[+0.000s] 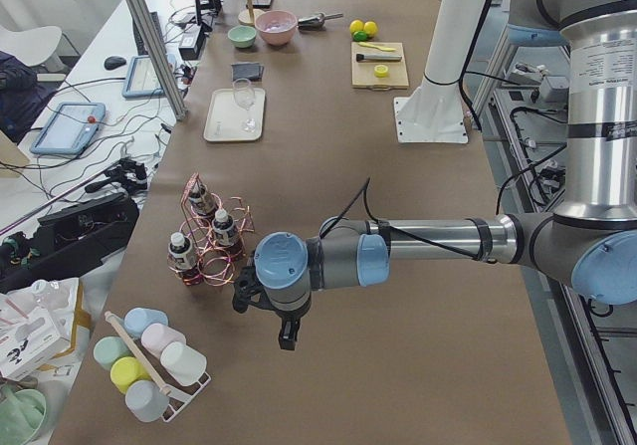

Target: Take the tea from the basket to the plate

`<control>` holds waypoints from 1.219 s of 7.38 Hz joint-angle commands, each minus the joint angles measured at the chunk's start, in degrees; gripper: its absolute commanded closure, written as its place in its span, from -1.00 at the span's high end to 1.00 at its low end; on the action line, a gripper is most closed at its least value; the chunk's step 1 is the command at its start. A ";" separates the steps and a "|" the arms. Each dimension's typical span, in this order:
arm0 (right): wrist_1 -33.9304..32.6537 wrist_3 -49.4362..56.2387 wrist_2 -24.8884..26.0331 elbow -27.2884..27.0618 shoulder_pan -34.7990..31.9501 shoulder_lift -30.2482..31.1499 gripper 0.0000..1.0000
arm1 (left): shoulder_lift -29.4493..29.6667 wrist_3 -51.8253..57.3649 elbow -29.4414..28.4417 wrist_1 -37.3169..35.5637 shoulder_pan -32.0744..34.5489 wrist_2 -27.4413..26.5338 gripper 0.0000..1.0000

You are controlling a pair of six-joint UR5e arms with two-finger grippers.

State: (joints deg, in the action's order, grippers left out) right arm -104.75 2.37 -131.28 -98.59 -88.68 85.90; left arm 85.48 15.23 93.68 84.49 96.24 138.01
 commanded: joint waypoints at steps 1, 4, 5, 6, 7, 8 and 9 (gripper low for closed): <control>-0.10 0.00 -0.03 -0.02 0.00 0.05 0.99 | -0.05 -0.03 0.01 -0.03 0.00 -0.11 0.96; -0.01 0.00 -0.03 -0.11 0.00 0.05 1.00 | 0.04 -0.12 -0.34 -0.29 0.00 -0.02 0.96; -0.10 0.00 0.06 -0.02 0.00 0.05 0.99 | -0.05 -0.12 -0.16 -0.29 0.00 -0.11 0.96; -0.01 0.00 0.06 -0.11 0.00 0.05 0.99 | -0.05 -0.03 -0.34 -0.21 0.09 -0.11 0.96; -0.10 0.00 -0.02 -0.37 0.00 -0.03 0.99 | -0.23 -0.03 -0.60 -0.21 0.35 -0.37 0.96; -0.10 0.00 -0.03 -1.15 0.00 0.05 1.00 | -0.58 0.15 -1.73 -0.03 0.44 -0.46 0.96; -0.10 0.00 -0.03 -1.34 0.00 0.05 0.99 | -0.32 0.23 -3.14 -0.03 0.44 -0.46 0.96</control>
State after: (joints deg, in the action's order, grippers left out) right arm -104.84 2.37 -131.29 -99.31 -88.68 85.93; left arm 85.12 15.29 92.51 84.37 96.58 137.65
